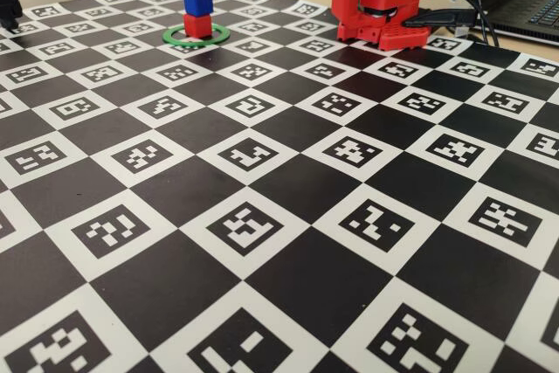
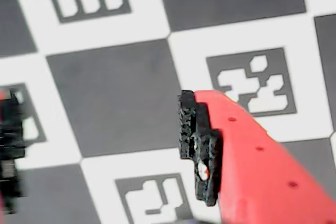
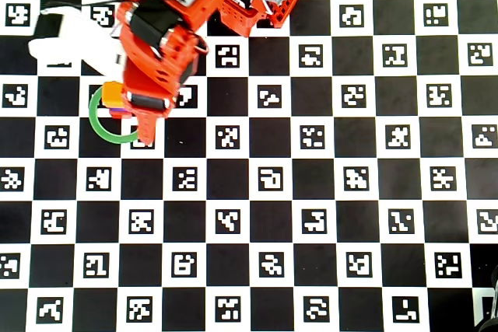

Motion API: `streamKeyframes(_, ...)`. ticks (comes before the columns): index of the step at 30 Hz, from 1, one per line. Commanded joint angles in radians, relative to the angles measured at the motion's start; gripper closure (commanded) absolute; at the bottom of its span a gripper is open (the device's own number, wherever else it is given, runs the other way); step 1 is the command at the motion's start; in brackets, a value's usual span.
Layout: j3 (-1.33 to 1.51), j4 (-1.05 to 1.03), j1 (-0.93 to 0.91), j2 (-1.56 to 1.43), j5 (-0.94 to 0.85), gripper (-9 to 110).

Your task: Grab the red cube then put it in the green circle then put the blue cube on top and finally the orange cube on top

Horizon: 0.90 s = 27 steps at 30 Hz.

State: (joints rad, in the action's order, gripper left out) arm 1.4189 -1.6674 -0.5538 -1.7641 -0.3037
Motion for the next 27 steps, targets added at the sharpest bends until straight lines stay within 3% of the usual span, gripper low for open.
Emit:
streamKeyframes(1, -0.003, 0.018, 0.080, -0.078, 0.031, 90)
streamKeyframes(8, 0.169, 0.126, 0.192, -0.103, 0.038, 107)
streamKeyframes(11, 0.267, 0.179, 0.230, -0.129, 0.005, 107)
streamKeyframes(18, 0.575, 0.388, 0.298, -0.282, -0.193, 107)
streamKeyframes(22, 0.761, 0.558, 0.307, -0.414, -0.420, 107)
streamKeyframes(27, 0.927, 0.626, 0.359, -0.537, -0.597, 107)
